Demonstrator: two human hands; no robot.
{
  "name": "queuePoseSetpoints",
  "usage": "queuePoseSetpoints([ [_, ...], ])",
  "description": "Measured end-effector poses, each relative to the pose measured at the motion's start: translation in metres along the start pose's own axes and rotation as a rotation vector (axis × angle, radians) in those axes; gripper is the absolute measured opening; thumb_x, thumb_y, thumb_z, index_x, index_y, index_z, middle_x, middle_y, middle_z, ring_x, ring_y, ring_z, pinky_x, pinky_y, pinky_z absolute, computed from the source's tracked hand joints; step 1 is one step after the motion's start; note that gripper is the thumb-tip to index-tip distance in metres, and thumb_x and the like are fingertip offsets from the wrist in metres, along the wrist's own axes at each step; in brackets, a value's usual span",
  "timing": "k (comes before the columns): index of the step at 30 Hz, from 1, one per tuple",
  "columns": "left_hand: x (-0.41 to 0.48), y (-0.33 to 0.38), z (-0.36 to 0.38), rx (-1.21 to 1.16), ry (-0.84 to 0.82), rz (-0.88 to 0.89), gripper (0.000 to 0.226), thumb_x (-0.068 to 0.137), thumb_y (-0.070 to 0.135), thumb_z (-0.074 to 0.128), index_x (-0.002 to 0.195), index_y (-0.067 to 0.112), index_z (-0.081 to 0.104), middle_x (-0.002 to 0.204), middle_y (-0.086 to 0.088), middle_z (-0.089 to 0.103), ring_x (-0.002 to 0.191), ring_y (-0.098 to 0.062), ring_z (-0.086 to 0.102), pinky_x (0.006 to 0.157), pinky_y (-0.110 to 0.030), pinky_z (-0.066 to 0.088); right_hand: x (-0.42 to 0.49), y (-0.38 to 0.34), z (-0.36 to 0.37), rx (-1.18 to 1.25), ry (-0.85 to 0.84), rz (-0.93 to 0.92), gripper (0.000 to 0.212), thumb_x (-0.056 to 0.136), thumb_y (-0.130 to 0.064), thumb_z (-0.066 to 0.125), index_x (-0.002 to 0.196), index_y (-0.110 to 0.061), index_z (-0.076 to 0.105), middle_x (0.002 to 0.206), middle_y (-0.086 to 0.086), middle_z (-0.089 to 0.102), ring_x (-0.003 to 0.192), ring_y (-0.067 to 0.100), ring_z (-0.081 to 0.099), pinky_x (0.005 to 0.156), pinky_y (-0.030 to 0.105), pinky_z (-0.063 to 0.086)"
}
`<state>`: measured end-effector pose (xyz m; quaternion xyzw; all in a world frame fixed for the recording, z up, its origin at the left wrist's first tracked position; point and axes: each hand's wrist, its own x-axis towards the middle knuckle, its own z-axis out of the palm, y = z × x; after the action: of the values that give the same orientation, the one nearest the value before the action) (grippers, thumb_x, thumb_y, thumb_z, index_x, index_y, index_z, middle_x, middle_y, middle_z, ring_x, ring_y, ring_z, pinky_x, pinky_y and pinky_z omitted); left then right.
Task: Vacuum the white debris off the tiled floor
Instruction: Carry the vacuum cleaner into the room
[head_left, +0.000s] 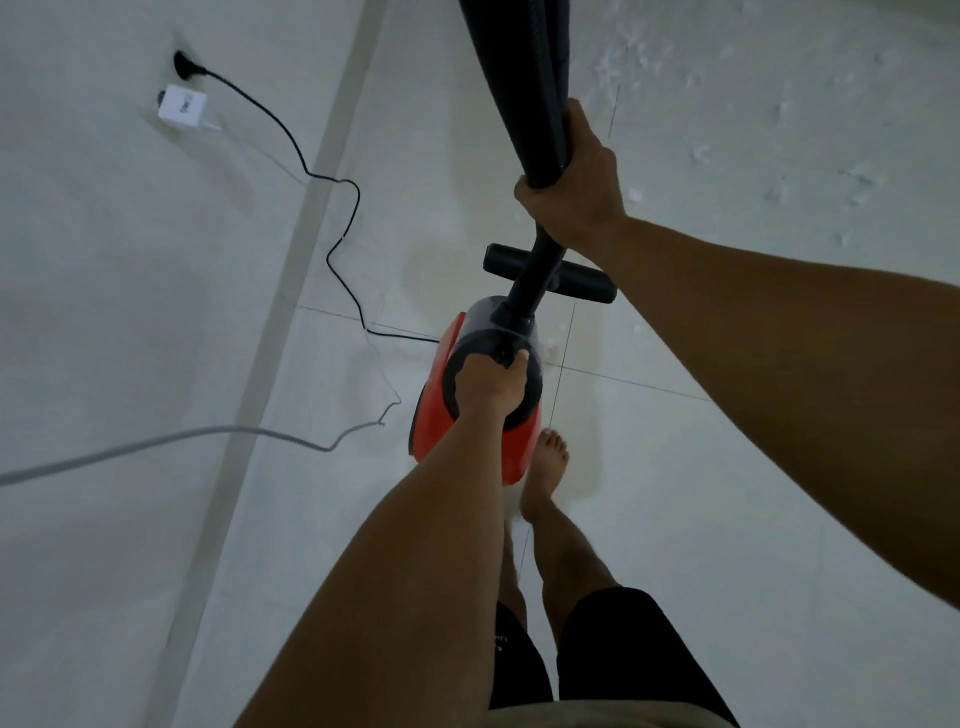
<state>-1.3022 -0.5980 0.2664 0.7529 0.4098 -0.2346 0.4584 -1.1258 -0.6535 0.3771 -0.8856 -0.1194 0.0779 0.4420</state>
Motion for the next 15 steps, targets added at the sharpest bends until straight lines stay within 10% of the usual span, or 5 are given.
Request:
queuePoseSetpoints([
  [15, 0.114, -0.143, 0.023, 0.005, -0.067, -0.174, 0.05, 0.096, 0.055, 0.059, 0.11, 0.007, 0.062, 0.082, -0.011, 0.065, 0.066, -0.02, 0.06, 0.06, -0.028, 0.049, -0.029, 0.106, 0.155, 0.112, -0.025, 0.075, 0.044, 0.073, -0.012, 0.068, 0.114, -0.015, 0.05, 0.07, -0.012, 0.056, 0.061, 0.013, 0.057, 0.061, 0.042, 0.06],
])
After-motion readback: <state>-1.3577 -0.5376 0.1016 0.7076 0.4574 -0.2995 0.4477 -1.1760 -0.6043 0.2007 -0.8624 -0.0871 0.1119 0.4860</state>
